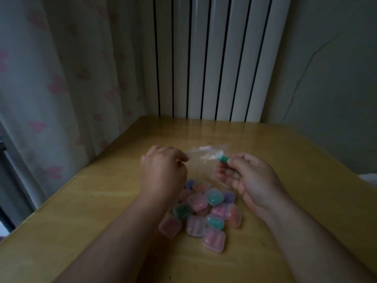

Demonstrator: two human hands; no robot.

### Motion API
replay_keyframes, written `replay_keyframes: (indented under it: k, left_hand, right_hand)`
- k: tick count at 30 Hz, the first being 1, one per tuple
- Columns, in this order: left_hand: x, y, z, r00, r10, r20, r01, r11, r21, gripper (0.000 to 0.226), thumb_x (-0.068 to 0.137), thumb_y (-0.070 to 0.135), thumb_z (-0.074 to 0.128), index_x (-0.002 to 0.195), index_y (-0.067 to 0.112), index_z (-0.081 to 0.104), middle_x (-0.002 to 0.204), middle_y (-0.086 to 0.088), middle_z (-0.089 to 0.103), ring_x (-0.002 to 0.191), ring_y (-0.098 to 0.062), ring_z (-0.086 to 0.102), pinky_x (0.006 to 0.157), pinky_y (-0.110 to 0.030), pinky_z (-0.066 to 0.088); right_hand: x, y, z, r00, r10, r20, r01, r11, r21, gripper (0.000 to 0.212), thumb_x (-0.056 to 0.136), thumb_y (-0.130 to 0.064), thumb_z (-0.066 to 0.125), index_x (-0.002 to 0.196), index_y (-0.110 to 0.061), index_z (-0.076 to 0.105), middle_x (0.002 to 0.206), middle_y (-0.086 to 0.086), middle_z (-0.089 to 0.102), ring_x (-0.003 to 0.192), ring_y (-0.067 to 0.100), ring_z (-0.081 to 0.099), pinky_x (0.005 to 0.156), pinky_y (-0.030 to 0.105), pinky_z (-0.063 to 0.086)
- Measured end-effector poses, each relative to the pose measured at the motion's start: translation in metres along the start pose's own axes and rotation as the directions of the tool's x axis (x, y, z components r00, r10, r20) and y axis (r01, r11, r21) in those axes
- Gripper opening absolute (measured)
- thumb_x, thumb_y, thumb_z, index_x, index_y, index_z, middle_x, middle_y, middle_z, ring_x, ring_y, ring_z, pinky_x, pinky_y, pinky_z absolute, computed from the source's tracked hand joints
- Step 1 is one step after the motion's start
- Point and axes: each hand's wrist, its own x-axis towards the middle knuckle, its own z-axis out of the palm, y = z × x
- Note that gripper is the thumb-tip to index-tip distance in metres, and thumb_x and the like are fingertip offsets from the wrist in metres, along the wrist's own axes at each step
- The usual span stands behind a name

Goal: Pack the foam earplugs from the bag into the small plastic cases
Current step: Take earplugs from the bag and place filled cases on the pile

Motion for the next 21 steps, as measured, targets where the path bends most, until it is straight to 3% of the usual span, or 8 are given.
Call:
replay_keyframes:
  k: [3,7,13,18,21]
  left_hand:
    - [0.005,-0.014,0.003,0.992,-0.118,-0.055,0.117,0.993,-0.016,0.027,0.086,0.007,0.059,0.102,0.026,0.071,0.106,0.003,0.069,0.101,-0.019,0.056,0.081,-0.032,0.042]
    - [0.006,-0.02,0.008,0.978,-0.206,-0.036,0.208,0.977,0.048,0.031,0.088,0.006,0.057,0.111,0.025,0.066,0.111,0.001,0.065,0.102,-0.02,0.054,0.077,-0.029,0.038]
    - [0.004,-0.019,0.008,0.971,-0.233,0.06,0.216,0.954,0.21,0.041,0.089,0.013,0.055,0.123,0.035,0.06,0.132,0.004,0.054,0.12,-0.022,0.043,0.094,-0.036,0.038]
    - [0.003,-0.011,0.005,0.973,-0.22,0.071,0.208,0.967,0.147,0.031,0.089,0.02,0.059,0.117,0.034,0.061,0.141,0.003,0.043,0.133,-0.021,0.034,0.108,-0.038,0.033]
    - [0.0,-0.005,0.005,0.986,-0.154,0.065,0.15,0.987,0.061,0.027,0.09,0.021,0.06,0.114,0.033,0.062,0.135,0.006,0.045,0.127,-0.017,0.036,0.106,-0.033,0.034]
  right_hand:
    - [0.006,0.002,-0.005,0.99,-0.064,-0.129,0.058,0.997,-0.046,0.018,0.093,0.004,0.051,0.078,-0.004,0.054,0.071,0.013,0.071,0.07,0.02,0.072,0.07,0.031,0.059]
    - [0.012,0.009,-0.011,0.98,-0.102,-0.172,0.07,0.981,-0.179,0.02,0.087,0.007,0.054,0.073,-0.008,0.053,0.069,0.012,0.069,0.061,0.017,0.066,0.061,0.029,0.055]
    - [0.021,0.017,-0.014,0.965,-0.142,-0.221,0.048,0.923,-0.381,0.029,0.092,-0.003,0.045,0.079,-0.016,0.067,0.068,0.004,0.06,0.056,0.011,0.052,0.051,0.024,0.045]
    - [0.027,0.017,-0.014,0.951,-0.075,-0.301,0.009,0.977,-0.215,0.029,0.083,0.002,0.048,0.059,-0.01,0.06,0.059,0.007,0.055,0.05,0.016,0.05,0.049,0.029,0.042]
    - [0.027,0.015,-0.02,0.953,-0.112,-0.282,0.013,0.943,-0.333,0.028,0.079,0.002,0.05,0.055,-0.011,0.057,0.055,0.005,0.051,0.049,0.016,0.042,0.046,0.027,0.03]
